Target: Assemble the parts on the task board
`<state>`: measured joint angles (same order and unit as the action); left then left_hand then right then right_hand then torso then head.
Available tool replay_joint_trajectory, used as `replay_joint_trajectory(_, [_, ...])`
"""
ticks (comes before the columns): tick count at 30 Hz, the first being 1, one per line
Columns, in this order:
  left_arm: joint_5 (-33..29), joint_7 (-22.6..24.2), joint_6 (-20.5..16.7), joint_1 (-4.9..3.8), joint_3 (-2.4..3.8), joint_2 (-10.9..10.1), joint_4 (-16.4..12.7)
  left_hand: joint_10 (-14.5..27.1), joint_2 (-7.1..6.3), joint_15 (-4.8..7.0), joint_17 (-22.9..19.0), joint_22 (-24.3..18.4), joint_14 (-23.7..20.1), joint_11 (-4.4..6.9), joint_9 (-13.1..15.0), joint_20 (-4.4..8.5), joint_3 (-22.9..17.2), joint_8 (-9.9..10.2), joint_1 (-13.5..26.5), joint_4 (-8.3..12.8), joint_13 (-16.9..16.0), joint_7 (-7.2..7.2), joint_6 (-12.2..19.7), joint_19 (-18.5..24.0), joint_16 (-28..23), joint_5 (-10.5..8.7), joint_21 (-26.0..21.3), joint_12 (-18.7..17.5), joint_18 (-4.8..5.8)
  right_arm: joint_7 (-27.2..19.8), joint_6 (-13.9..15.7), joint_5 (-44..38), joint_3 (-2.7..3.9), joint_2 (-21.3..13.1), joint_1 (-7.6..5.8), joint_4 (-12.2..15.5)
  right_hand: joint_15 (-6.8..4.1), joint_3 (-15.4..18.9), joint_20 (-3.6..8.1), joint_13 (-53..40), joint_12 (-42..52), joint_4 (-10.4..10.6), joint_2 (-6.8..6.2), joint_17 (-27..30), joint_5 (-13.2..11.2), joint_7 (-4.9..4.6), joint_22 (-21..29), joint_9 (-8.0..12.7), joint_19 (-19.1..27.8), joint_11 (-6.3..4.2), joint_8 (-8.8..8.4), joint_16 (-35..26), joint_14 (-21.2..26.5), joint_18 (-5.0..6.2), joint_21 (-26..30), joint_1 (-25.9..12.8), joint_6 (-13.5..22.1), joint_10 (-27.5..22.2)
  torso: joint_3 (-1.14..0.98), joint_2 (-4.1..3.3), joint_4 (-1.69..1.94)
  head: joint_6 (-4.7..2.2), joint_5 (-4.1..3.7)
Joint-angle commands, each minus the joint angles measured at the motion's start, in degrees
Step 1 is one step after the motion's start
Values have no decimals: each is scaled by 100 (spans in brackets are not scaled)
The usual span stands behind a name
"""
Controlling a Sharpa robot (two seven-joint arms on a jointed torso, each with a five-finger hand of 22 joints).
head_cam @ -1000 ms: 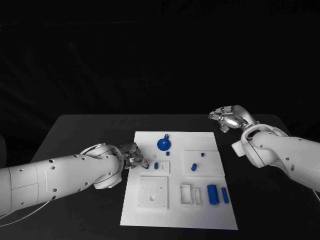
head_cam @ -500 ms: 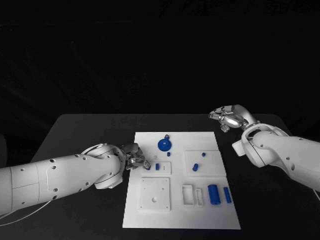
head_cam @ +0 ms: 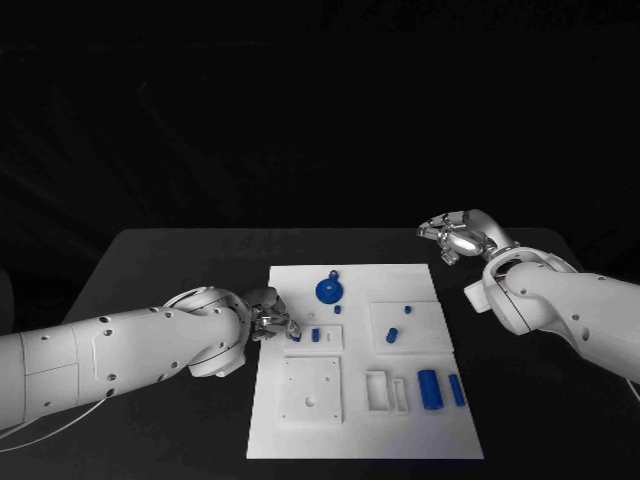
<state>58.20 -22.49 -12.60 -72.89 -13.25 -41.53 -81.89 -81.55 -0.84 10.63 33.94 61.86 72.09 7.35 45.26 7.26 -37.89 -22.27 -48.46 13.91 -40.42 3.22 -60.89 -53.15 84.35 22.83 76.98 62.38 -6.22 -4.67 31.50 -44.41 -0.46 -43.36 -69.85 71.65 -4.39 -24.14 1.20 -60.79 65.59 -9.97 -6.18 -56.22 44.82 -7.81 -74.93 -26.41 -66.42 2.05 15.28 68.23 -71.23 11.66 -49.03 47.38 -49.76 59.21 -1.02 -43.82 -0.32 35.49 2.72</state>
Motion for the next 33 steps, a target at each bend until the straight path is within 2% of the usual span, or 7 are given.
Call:
replay_joint_trajectory(1, [-105,41,206,34,-24,45,-26,109,-3,182,0,2,155,122,336,802,-1,-251,22,-54,11,-555,-1165,-11,31,-101,23,22,-108,-47,-30,-17,1,1,2,9,-20,-26,42,6,23,-23,18,9,30,-43,-90,8,-5,-33,21,36,-30,334,29,-49,-6,-2,2,-2,0,-3,2])
replay_joint_trajectory(3, [-121,46,211,34,-24,53,-25,111,-9,184,-3,2,152,120,330,801,1,-258,25,-78,22,-554,-1157,-6,31,-222,23,30,-109,-46,-33,-17,1,2,2,10,-20,-26,42,6,23,-23,18,9,31,-43,-90,8,-5,-33,21,36,-30,334,29,-49,-6,-2,3,-1,0,-1,1])
replay_joint_trajectory(11, [-124,47,242,34,-24,75,-22,118,-52,189,-9,5,145,118,316,802,12,-275,10,-90,47,-552,-1145,1,29,-446,29,44,-116,-47,-29,-17,1,-2,2,15,-20,-26,42,8,25,-25,19,9,34,-43,-90,8,-6,-33,21,36,-30,333,29,-48,-7,-2,3,-1,2,-3,1])
replay_joint_trajectory(16, [-124,39,258,34,-24,83,-21,119,-71,190,-10,5,144,118,311,804,12,-281,-9,-80,54,-552,-1143,4,30,-491,29,49,-119,-48,-28,-17,1,-3,2,17,-20,-26,42,9,26,-26,19,10,36,-43,-90,8,-6,-33,21,36,-31,333,29,-48,-7,-3,7,1,0,0,3])
replay_joint_trajectory(20, [-112,30,290,34,-24,89,-21,119,-65,191,-10,5,144,118,310,804,8,-282,-21,-75,56,-552,-1143,5,30,-495,29,51,-120,-48,-30,-17,1,-3,2,17,-20,-25,42,10,26,-27,19,10,37,-43,-90,8,-6,-33,21,36,-31,333,29,-48,-7,-3,8,-1,1,-2,1])
replay_joint_trajectory(27, [-38,9,307,34,-24,90,-17,125,-30,188,-11,9,142,118,293,801,-23,-304,-111,0,79,-552,-1142,12,40,-234,37,71,-122,-48,-31,-17,1,-3,2,13,-20,-25,42,11,27,-28,19,10,38,-43,-90,8,-7,-33,21,36,-31,334,29,-48,-7,-3,9,0,4,-7,-6])
replay_joint_trajectory(33, [-7,-3,309,34,-23,92,-20,125,-12,187,-12,9,141,119,289,800,-29,-309,-128,16,85,-553,-1140,13,42,-187,39,76,-122,-49,-32,-17,1,-3,2,14,-20,-24,42,12,28,-29,19,10,39,-43,-91,8,-7,-33,21,36,-31,333,29,-49,-7,-3,9,-1,2,-6,-4])
